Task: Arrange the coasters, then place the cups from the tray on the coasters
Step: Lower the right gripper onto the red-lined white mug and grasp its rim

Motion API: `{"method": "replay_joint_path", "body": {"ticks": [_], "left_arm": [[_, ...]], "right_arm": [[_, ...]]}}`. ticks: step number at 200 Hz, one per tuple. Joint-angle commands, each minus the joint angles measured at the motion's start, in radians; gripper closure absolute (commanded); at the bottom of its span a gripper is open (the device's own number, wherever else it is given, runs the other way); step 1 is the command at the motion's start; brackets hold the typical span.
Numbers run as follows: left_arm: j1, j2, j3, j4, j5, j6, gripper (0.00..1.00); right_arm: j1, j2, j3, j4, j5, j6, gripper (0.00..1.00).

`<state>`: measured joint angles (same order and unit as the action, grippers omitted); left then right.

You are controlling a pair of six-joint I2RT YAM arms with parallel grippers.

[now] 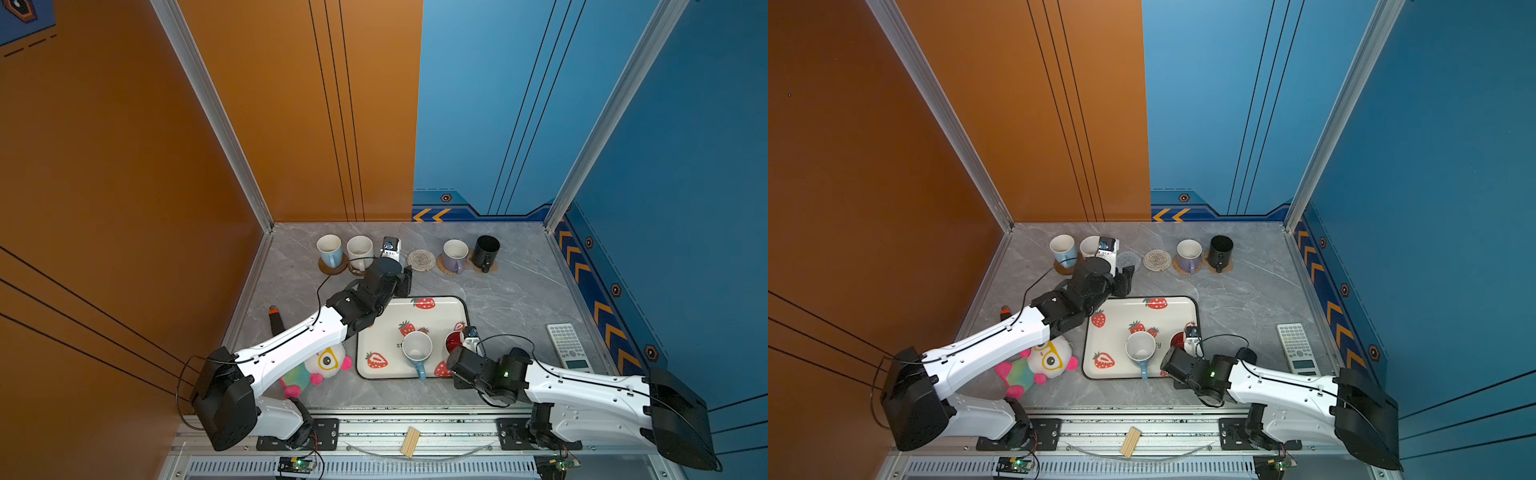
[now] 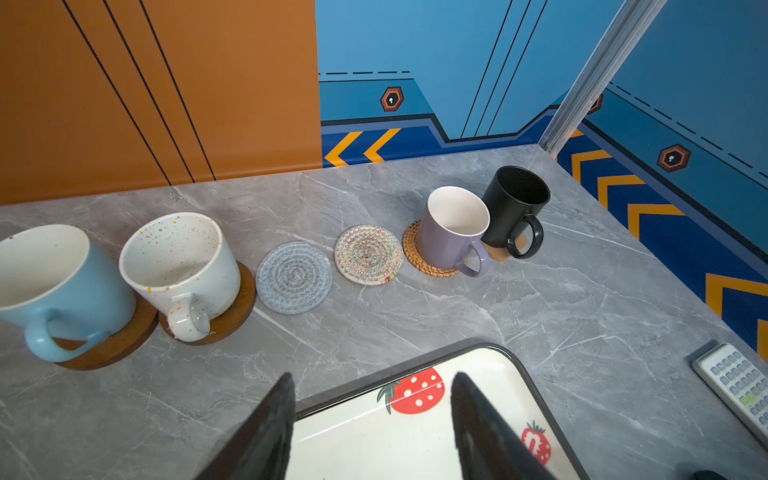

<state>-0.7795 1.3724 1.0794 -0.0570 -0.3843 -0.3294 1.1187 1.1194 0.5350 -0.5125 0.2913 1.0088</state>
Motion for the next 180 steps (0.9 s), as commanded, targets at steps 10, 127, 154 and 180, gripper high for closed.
{"method": "replay_joint_path", "body": {"ticks": [10, 127, 154, 180], "left_arm": [[-0.008, 0.013, 0.033, -0.016, 0.019, 0.004, 0.39], [-0.007, 0.02, 0.038, -0.028, 0.014, 0.004, 0.39], [-0.007, 0.019, 0.037, -0.032, 0.01, 0.004, 0.39], [-0.007, 0.016, 0.036, -0.037, 0.004, 0.009, 0.39]], "right_arm": [[-0.005, 0.013, -0.009, -0.012, 0.008, -0.018, 0.66], [-0.007, 0.024, 0.013, -0.036, 0.016, -0.04, 1.0], [-0.004, 0.03, 0.053, -0.081, 0.039, -0.071, 1.0], [-0.001, 0.03, 0.096, -0.123, 0.066, -0.094, 1.0]]}}
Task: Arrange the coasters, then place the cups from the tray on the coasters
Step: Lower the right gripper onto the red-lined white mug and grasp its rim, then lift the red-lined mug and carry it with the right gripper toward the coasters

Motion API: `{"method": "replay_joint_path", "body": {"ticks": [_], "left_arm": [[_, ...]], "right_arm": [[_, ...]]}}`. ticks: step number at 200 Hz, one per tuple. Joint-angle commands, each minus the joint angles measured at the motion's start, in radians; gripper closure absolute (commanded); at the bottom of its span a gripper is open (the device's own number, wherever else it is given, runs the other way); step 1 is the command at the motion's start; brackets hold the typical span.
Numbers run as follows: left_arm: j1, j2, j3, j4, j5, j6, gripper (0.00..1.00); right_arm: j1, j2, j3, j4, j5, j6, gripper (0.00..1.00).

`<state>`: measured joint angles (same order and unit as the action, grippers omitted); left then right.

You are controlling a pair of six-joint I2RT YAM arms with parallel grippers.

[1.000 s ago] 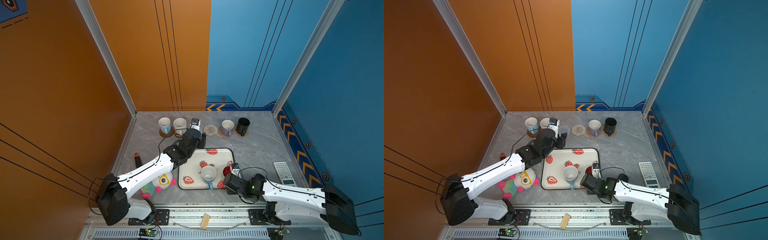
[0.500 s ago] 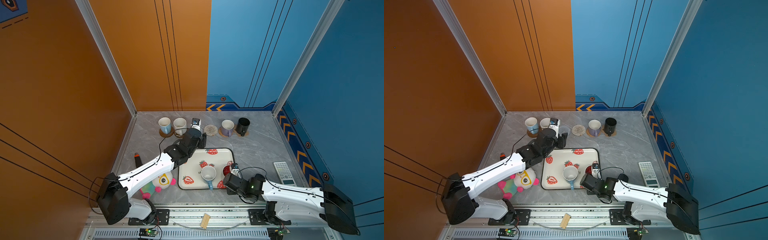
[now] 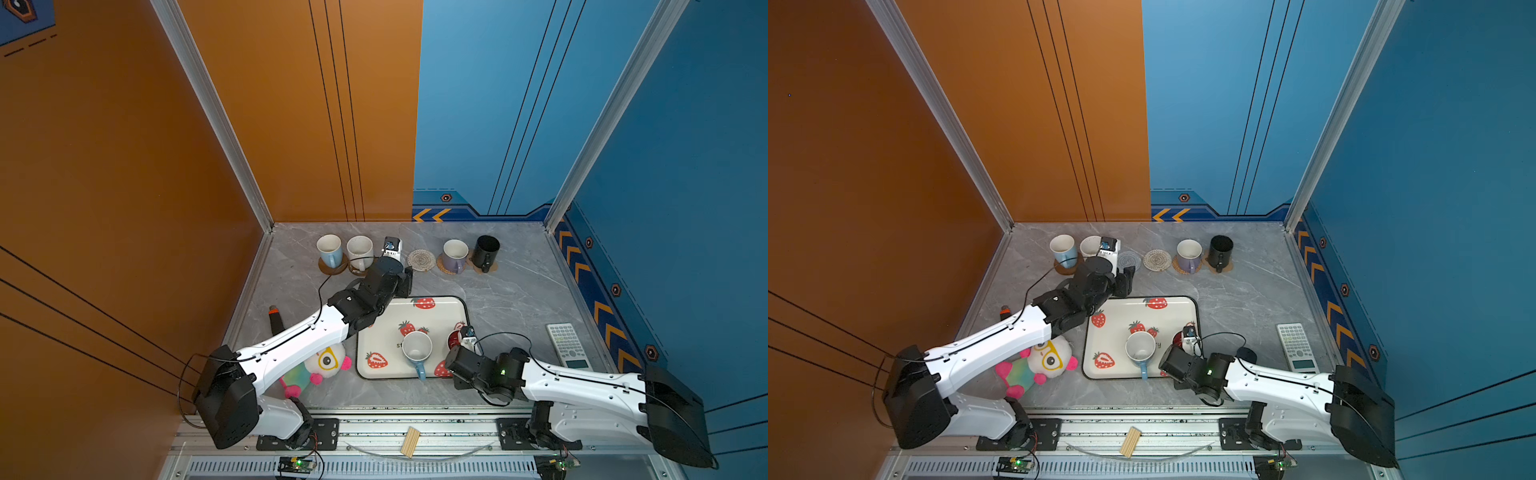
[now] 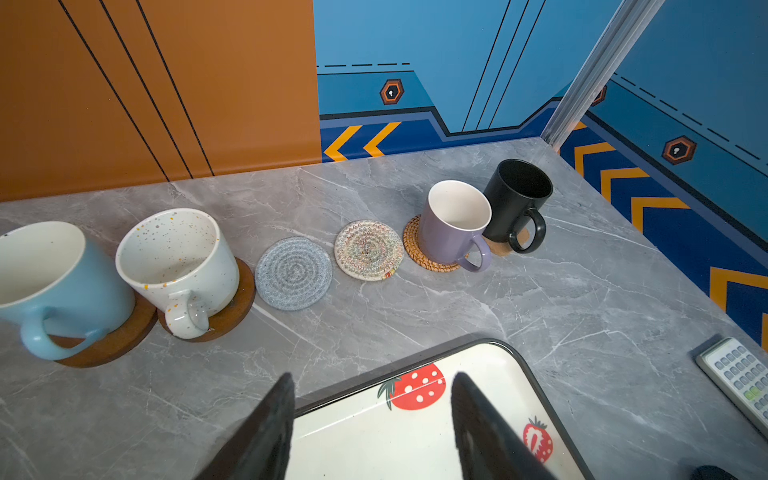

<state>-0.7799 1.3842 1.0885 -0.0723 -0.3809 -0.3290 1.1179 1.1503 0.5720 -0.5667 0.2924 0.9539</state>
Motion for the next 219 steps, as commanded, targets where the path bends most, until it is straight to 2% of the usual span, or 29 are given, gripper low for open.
{"method": "replay_joint_path", "body": {"ticks": [1, 111, 178, 219], "left_arm": [[-0.007, 0.005, 0.027, -0.022, 0.001, 0.008, 0.39], [-0.007, -0.016, 0.023, -0.044, -0.03, 0.016, 0.39], [-0.007, -0.031, 0.02, -0.06, -0.048, 0.022, 0.39], [0.001, -0.048, -0.01, -0.038, -0.048, 0.036, 0.38]], "right_arm": [[-0.001, -0.001, 0.06, -0.07, 0.065, -0.04, 1.0], [-0.044, 0.034, 0.19, -0.127, 0.069, -0.17, 1.0], [-0.12, 0.025, 0.249, -0.127, 0.028, -0.266, 1.0], [-0.187, 0.066, 0.341, -0.162, 0.004, -0.35, 1.0]]}}
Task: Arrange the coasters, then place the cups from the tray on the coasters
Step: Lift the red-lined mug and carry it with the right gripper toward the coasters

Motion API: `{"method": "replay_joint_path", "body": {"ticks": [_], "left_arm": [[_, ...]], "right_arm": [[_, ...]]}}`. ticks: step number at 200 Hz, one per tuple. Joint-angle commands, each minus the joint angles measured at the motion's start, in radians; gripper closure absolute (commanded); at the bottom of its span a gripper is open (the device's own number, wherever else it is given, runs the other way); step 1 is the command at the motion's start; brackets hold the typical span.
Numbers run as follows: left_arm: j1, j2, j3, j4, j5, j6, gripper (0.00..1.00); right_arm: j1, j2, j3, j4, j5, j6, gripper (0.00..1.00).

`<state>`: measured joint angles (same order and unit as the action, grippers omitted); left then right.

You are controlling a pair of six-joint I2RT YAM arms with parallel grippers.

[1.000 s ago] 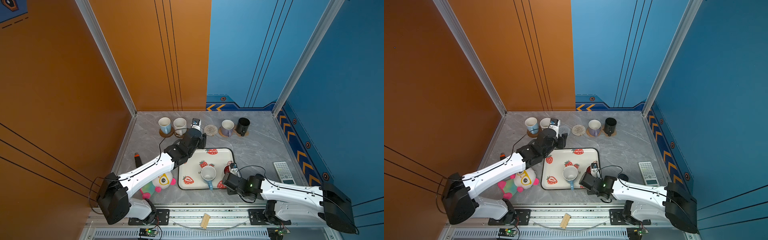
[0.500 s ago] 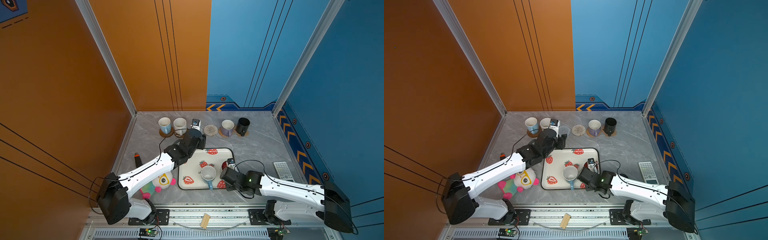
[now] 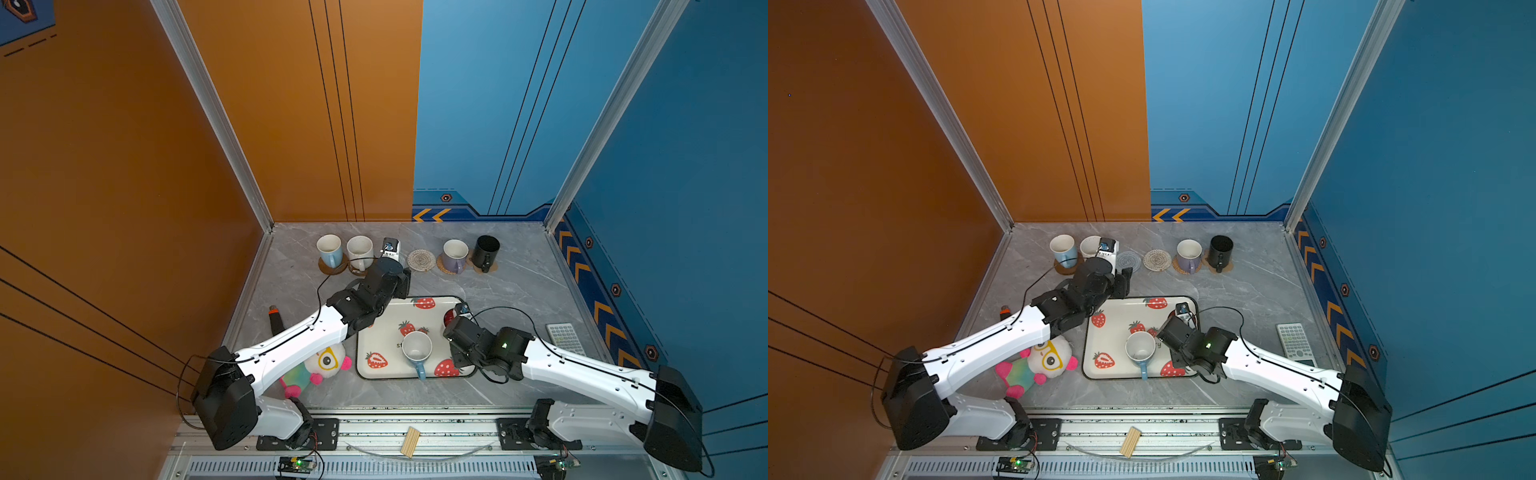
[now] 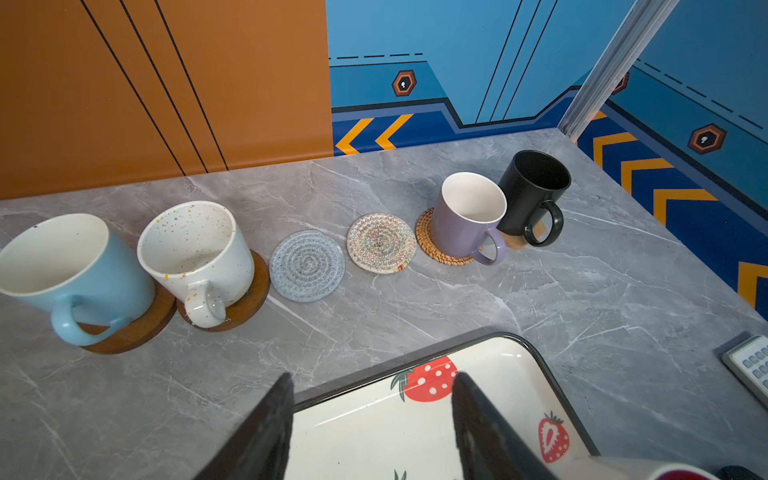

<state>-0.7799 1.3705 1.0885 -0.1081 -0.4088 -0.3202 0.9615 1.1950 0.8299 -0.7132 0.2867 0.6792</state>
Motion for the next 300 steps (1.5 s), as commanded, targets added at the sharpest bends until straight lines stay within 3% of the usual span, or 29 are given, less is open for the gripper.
{"method": "replay_joint_path", "body": {"ticks": [1, 57, 143, 300], "left_arm": [[0.002, -0.033, -0.012, -0.001, -0.019, 0.027, 0.38], [0.058, -0.041, -0.02, -0.01, 0.001, 0.022, 0.37], [0.069, -0.051, -0.052, 0.019, 0.018, 0.003, 0.37], [0.125, -0.106, -0.121, 0.025, 0.045, -0.029, 0.37]], "right_arm": [[-0.032, 0.023, 0.086, -0.017, 0.009, -0.077, 1.0], [-0.138, 0.145, 0.215, -0.022, -0.04, -0.2, 1.0], [-0.229, 0.329, 0.456, 0.014, -0.103, -0.34, 1.0], [-0.377, 0.774, 0.914, 0.034, -0.219, -0.432, 1.0]]}}
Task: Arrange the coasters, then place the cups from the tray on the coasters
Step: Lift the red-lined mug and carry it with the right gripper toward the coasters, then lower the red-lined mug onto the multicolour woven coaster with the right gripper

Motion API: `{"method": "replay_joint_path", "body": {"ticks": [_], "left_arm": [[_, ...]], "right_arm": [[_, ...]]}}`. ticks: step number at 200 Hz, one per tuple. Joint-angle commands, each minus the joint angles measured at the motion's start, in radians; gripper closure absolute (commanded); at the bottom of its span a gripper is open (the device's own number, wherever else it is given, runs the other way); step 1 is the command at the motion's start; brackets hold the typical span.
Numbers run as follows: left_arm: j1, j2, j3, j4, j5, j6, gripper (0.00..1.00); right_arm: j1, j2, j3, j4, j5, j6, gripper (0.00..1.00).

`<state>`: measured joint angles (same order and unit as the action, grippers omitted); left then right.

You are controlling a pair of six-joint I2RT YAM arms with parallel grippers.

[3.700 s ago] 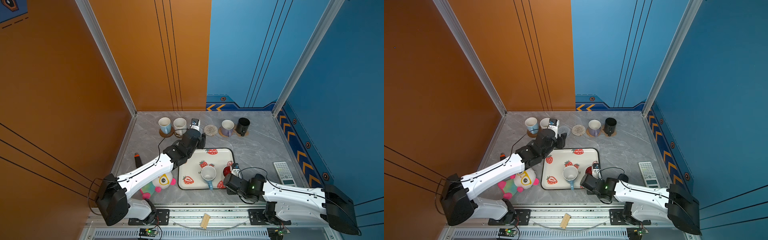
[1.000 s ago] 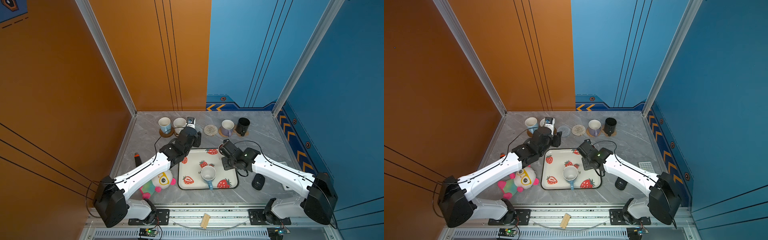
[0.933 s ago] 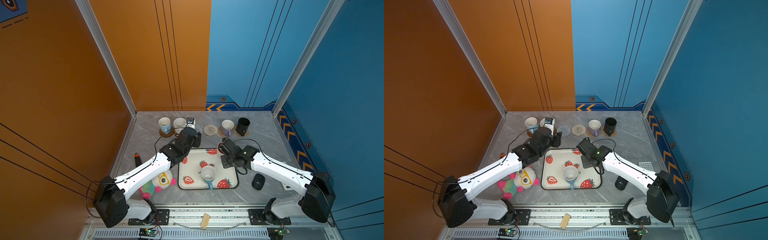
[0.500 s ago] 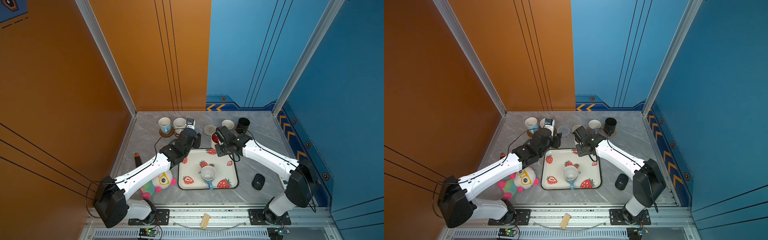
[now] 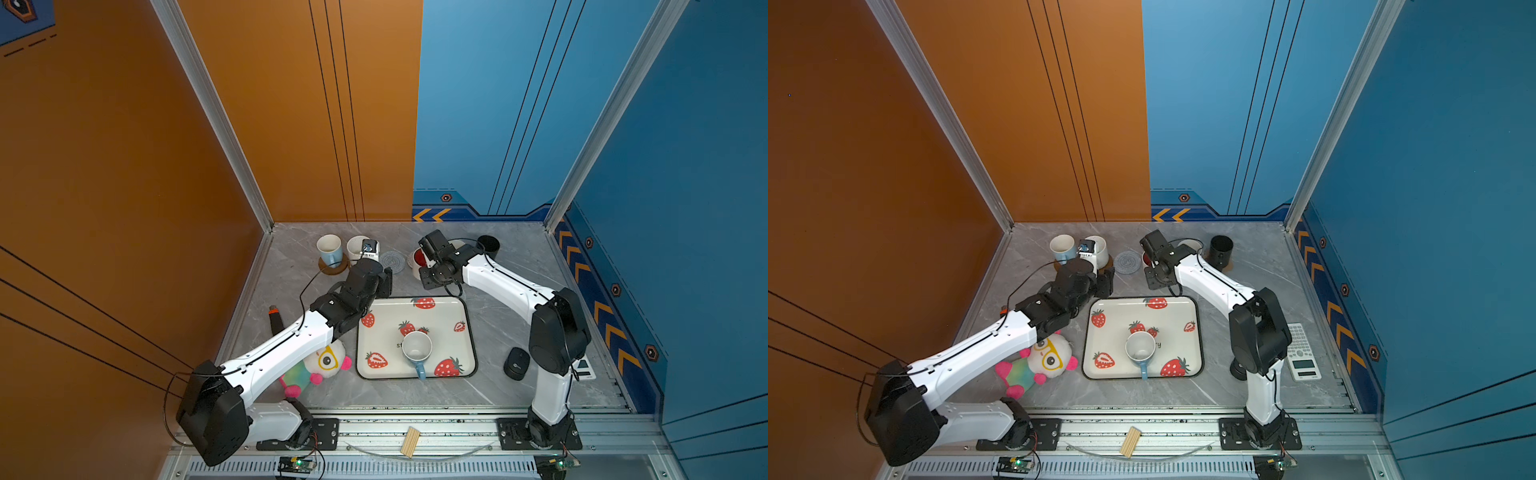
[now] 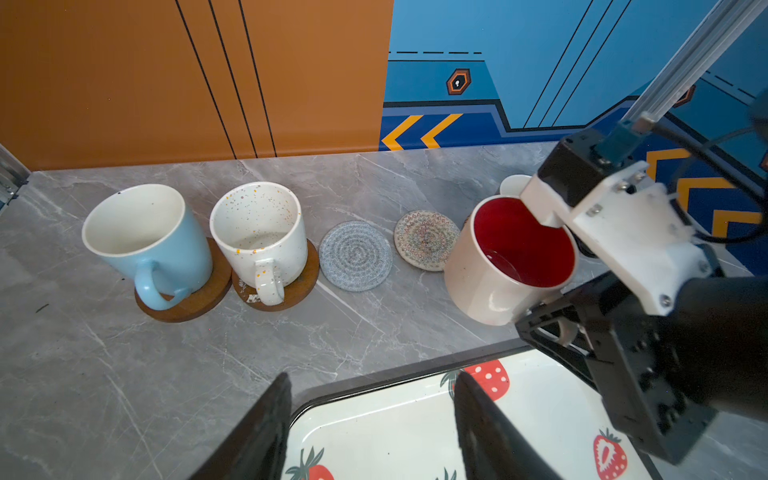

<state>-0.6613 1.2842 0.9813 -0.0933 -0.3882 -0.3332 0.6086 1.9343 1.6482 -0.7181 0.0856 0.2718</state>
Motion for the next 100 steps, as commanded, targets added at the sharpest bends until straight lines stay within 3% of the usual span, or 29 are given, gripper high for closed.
{"method": "replay_joint_path", "body": {"ticks": [1, 51, 100], "left_arm": [[0.006, -0.019, -0.013, 0.01, 0.025, -0.017, 0.37], [0.012, -0.036, -0.029, 0.007, 0.019, -0.015, 0.37], [0.022, -0.046, -0.035, 0.003, 0.019, -0.017, 0.37]], "right_arm": [[-0.025, 0.037, 0.099, 0.038, -0.018, -0.025, 1.0], [-0.056, 0.175, 0.24, 0.021, 0.014, -0.042, 1.0], [-0.09, 0.282, 0.357, 0.021, -0.069, -0.026, 1.0]]}}
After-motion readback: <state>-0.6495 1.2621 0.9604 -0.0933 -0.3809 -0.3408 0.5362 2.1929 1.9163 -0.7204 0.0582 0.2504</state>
